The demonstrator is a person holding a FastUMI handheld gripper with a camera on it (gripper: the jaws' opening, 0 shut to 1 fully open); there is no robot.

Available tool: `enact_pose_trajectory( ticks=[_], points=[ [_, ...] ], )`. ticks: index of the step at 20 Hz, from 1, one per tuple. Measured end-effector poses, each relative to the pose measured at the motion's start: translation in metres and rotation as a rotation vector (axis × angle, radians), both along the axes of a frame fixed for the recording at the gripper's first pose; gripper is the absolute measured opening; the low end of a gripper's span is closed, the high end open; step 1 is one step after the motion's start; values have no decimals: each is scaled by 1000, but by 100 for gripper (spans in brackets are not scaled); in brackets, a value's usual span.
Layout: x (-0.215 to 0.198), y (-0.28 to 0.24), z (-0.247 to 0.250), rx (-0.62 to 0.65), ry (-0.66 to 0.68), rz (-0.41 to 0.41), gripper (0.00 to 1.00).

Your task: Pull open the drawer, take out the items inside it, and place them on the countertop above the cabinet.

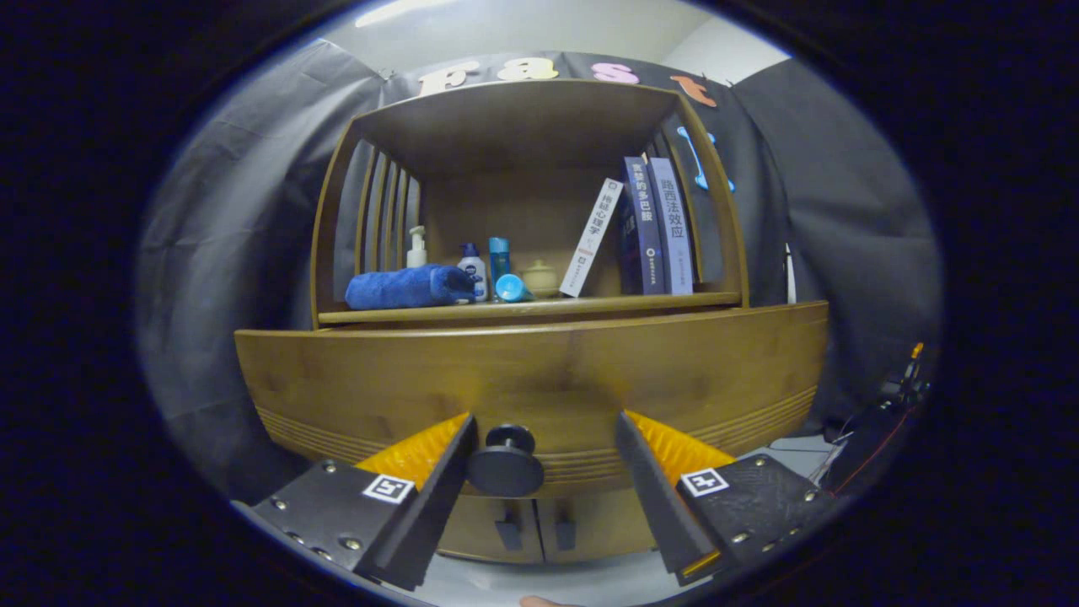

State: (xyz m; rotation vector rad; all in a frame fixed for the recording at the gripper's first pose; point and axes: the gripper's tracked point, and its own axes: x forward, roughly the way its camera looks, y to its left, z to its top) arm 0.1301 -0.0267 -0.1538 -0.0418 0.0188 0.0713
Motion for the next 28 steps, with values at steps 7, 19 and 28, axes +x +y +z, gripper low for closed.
enact_pose_trajectory(
  ticks=[7,19,28],
  points=[
    [27,5,-1,19,-86,7,99],
    [62,11,-2,35,-201,1,99],
    [92,16,-5,65,-244,1,99]
  ],
)
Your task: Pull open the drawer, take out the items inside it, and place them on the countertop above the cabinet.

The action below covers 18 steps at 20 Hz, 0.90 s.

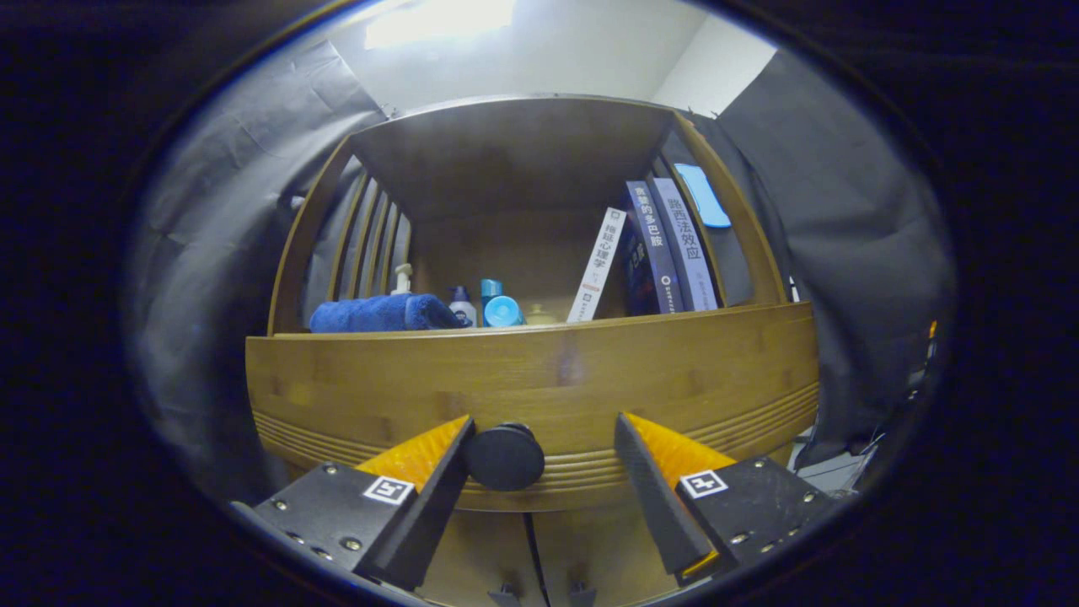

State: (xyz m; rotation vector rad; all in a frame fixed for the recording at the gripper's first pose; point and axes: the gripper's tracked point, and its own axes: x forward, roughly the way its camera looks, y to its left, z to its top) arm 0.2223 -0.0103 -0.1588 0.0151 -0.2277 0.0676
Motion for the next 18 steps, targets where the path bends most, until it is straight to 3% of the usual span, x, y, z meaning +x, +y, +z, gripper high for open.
enact_pose_trajectory(
  ticks=[4,10,14,18],
  points=[
    [15,0,0,-8,14,7,99],
    [17,2,-1,-25,138,-7,99],
    [15,-1,-26,-12,266,-4,100],
    [2,-11,-49,93,435,-11,99]
  ],
)
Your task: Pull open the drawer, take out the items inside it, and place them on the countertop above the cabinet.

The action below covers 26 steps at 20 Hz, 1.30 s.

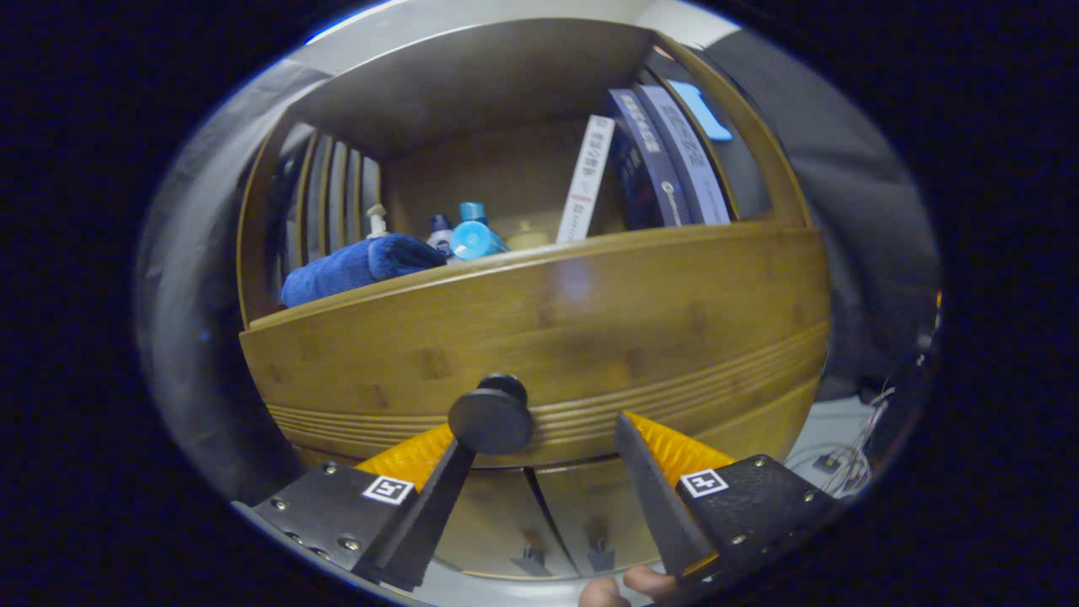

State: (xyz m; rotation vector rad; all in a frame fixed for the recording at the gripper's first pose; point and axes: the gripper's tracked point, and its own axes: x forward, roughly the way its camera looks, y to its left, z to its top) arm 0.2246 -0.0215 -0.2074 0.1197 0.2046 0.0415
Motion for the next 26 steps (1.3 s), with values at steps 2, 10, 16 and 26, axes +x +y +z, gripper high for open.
enact_pose_trajectory(
  ticks=[2,10,16,26],
  points=[
    [-18,-18,-2,-78,63,-24,100],
    [-136,-44,53,-248,61,-10,100],
    [-195,-38,119,-308,6,-11,100],
    [-232,30,236,-233,-97,50,100]
  ],
)
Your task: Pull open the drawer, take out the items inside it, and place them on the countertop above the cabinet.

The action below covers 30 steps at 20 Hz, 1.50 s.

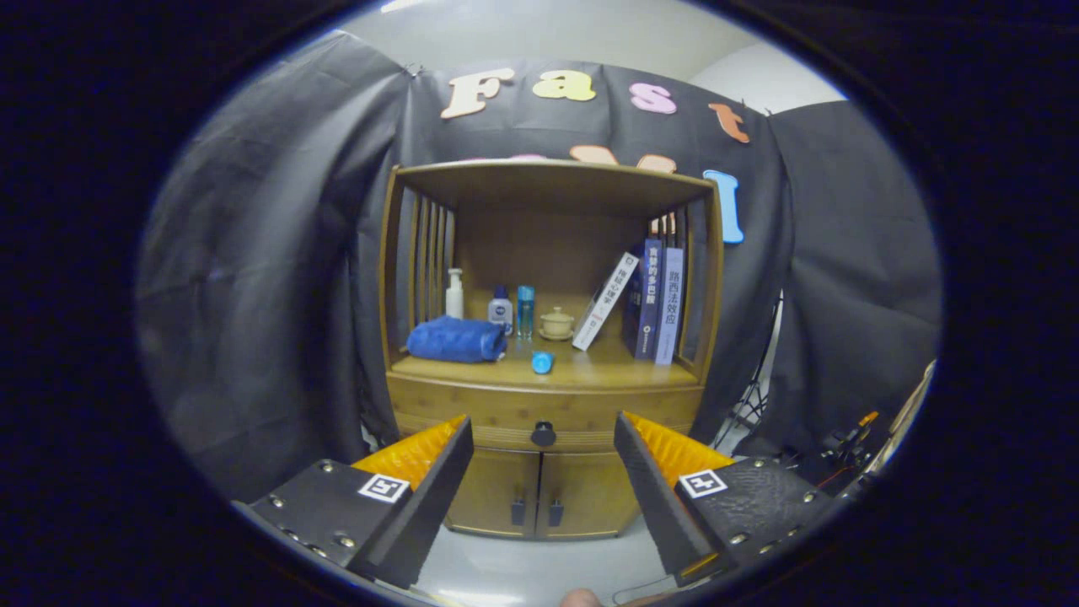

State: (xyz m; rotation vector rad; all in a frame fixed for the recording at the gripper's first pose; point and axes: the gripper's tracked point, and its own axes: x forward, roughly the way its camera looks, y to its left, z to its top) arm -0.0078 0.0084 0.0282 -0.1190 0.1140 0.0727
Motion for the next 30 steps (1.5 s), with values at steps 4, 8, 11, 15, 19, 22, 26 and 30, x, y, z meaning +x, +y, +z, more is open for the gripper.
enact_pose_trajectory(
  ticks=[4,8,11,15,19,22,26,30],
  points=[
    [-29,-5,56,70,-97,0,100],
    [-46,-22,80,60,-86,-21,100],
    [-52,-17,91,98,-83,5,100],
    [-53,-12,94,98,-74,17,100],
    [-56,-6,99,92,-75,28,100],
    [-61,-5,100,105,-68,13,100],
    [-70,-15,109,129,-97,8,100],
    [-75,-25,103,139,-92,13,100]
  ],
)
